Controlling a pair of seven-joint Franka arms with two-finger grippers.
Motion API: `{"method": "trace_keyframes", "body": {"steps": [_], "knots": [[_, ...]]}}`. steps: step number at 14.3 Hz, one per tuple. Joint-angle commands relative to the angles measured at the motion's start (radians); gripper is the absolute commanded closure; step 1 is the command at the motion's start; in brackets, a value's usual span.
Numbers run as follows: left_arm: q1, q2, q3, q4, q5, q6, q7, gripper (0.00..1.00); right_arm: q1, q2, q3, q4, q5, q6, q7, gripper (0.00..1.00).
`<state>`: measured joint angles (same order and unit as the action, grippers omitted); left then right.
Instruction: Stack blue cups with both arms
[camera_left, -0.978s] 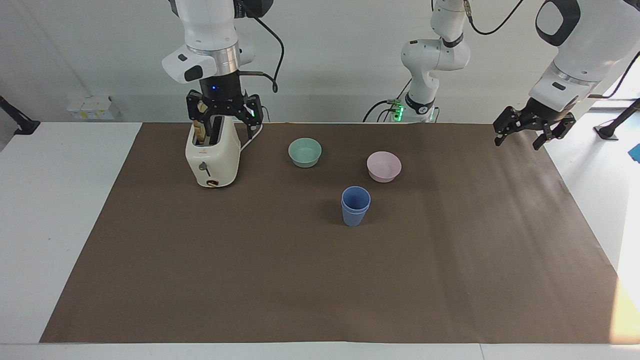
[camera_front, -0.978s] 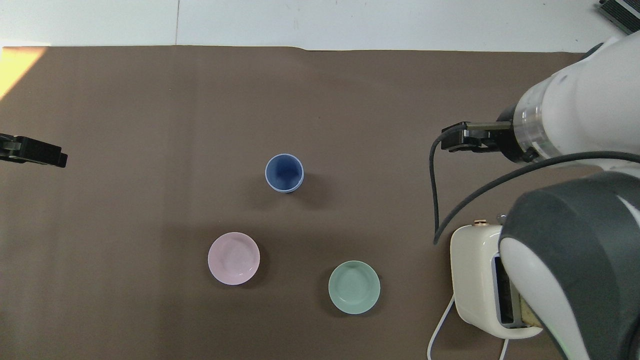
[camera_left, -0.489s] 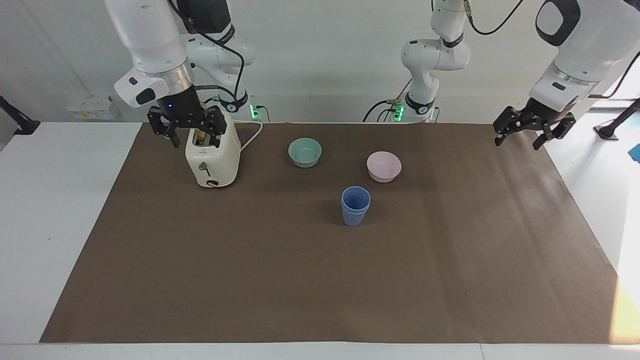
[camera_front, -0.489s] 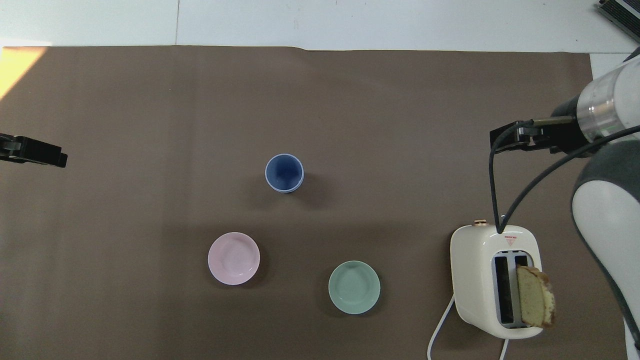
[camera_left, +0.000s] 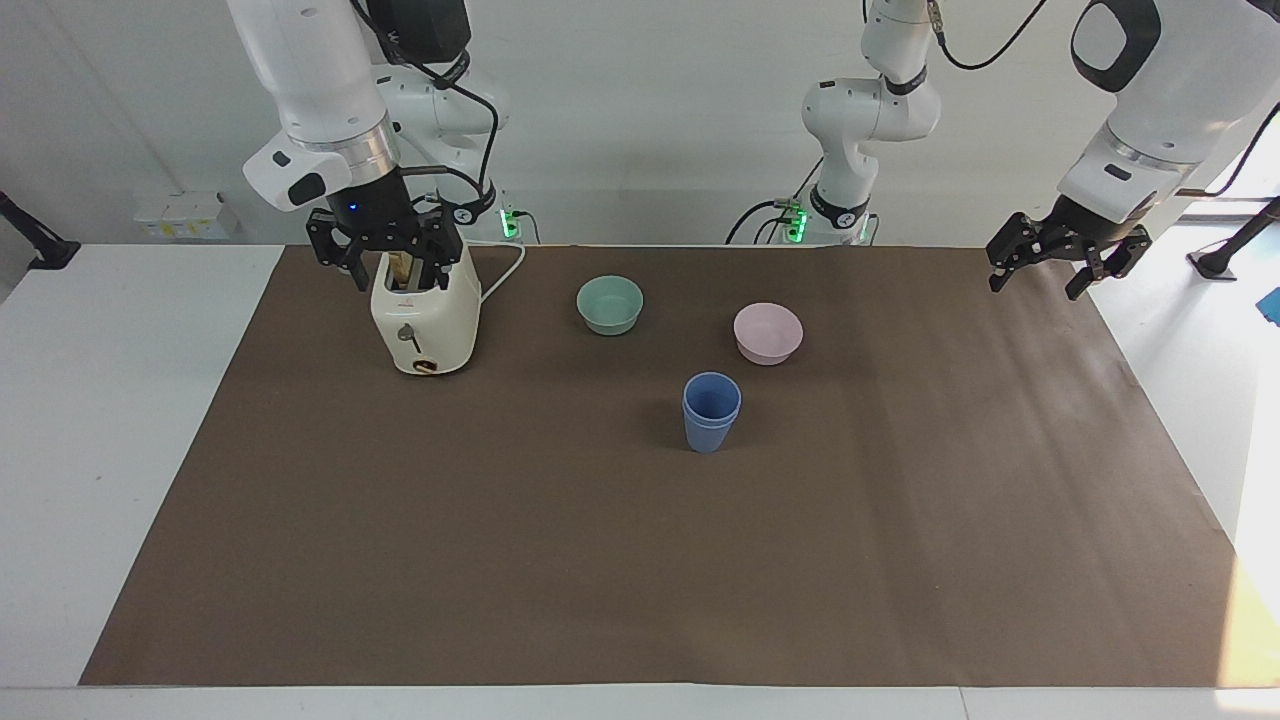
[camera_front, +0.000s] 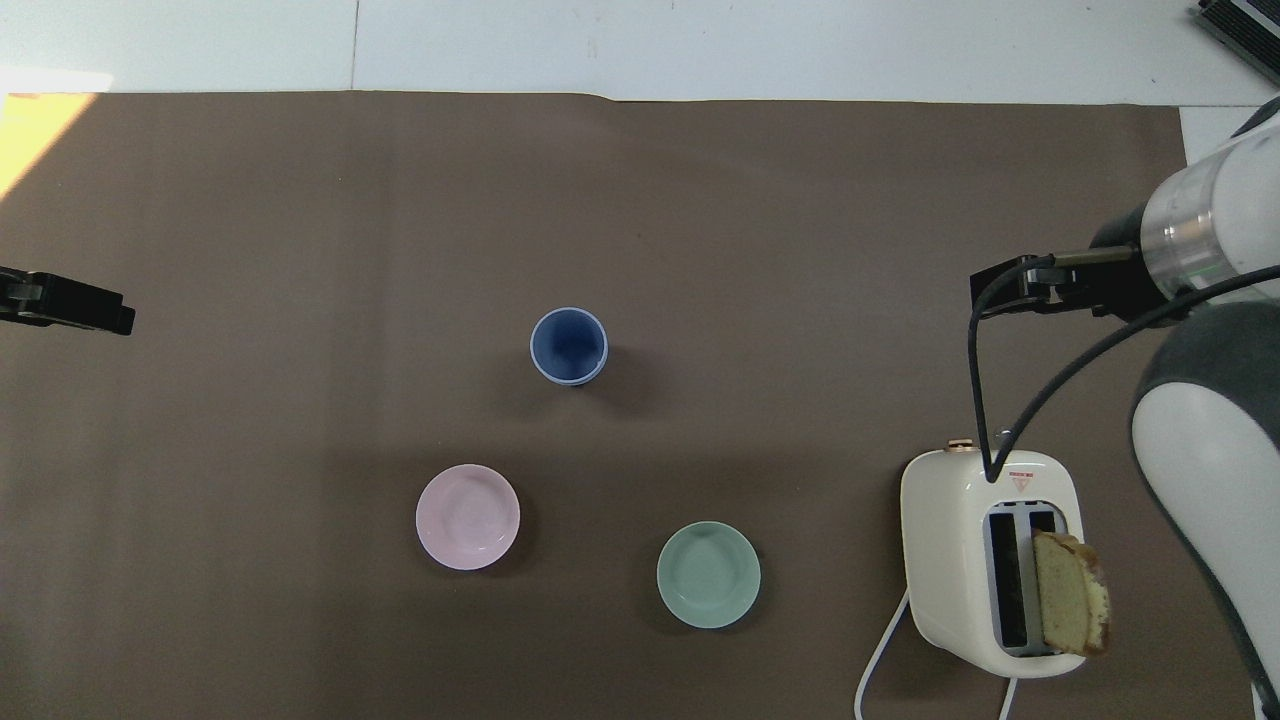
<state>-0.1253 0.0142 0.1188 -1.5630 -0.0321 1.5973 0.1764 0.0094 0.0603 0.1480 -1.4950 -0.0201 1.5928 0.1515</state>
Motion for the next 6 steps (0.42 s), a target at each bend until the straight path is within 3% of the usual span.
{"method": "trace_keyframes", "body": {"steps": [1, 6], "knots": [[0.010, -0.006, -0.010, 0.001, 0.014, -0.013, -0.006, 0.00, -0.009, -0.027, -0.001, -0.033, 0.015, 0.009, -0.023, 0.00], [0.010, -0.006, -0.010, 0.001, 0.012, -0.011, -0.002, 0.00, -0.012, -0.027, -0.002, -0.030, 0.015, -0.016, -0.027, 0.00]]}}
